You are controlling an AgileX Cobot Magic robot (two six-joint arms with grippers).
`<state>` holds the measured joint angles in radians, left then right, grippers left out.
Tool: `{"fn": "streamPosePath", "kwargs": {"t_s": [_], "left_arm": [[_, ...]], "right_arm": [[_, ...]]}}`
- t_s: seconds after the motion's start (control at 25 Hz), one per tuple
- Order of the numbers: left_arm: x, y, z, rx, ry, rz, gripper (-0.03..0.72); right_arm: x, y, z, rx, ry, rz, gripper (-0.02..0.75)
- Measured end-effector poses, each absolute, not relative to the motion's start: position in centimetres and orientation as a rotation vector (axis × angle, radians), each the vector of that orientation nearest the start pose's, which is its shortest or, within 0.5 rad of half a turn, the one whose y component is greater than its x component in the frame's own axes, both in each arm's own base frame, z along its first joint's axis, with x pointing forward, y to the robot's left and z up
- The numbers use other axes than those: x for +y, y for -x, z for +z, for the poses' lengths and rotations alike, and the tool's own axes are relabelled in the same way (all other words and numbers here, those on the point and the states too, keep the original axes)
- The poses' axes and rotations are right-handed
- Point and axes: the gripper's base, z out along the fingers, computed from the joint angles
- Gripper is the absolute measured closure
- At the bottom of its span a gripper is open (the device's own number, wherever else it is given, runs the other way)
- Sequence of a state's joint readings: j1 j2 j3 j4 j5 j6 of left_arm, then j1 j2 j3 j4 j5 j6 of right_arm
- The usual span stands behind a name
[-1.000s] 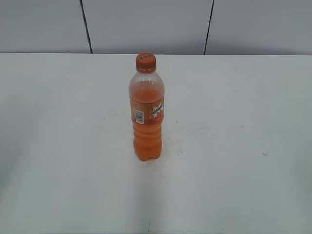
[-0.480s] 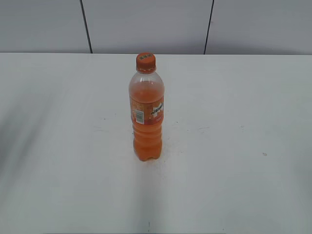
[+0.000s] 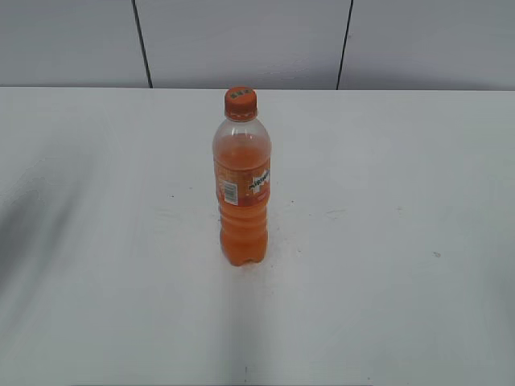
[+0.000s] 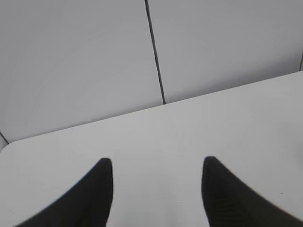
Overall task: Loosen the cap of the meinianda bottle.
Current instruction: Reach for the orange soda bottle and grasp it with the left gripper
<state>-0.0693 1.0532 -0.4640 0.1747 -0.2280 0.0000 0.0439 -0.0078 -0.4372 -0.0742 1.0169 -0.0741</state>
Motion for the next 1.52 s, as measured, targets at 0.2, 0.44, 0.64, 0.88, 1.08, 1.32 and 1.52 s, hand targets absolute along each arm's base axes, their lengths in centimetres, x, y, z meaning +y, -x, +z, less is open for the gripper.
{"fn": "streamPosePath", "kwargs": {"t_s": [0.2,0.44,0.64,0.88,1.08,1.32,1.52], "left_arm": [[-2.0,-22.1,24.8,1.873,-0.24,-0.001,0.316],[-4.1,-23.1,24.2,1.776,-0.386,-0.238,0.316],[-4.6,-24.9,21.3,1.801,-0.589,-0.588,0.316],[-4.2,-27.0,19.9,1.76,-0.938,-0.793,0.316],[-6.1,-27.3,19.4,1.733,-1.076,-0.86,0.271],[-8.6,-27.0,19.0,1.727,-1.169,-0.858,0.179],[-9.8,-27.2,17.4,1.752,-1.177,-0.915,0.153]], "right_arm": [[-0.6,-0.3,26.3,2.051,0.122,-0.108,0.194],[-0.6,-0.3,26.3,2.051,0.122,-0.107,0.195],[-0.6,-0.3,26.3,2.051,0.122,-0.107,0.195],[-0.6,-0.3,26.3,2.051,0.123,-0.108,0.195],[-0.6,-0.3,26.3,2.051,0.123,-0.108,0.195],[-0.6,-0.3,26.3,2.051,0.121,-0.107,0.195],[-0.6,-0.3,26.3,2.051,0.121,-0.107,0.195]]}}
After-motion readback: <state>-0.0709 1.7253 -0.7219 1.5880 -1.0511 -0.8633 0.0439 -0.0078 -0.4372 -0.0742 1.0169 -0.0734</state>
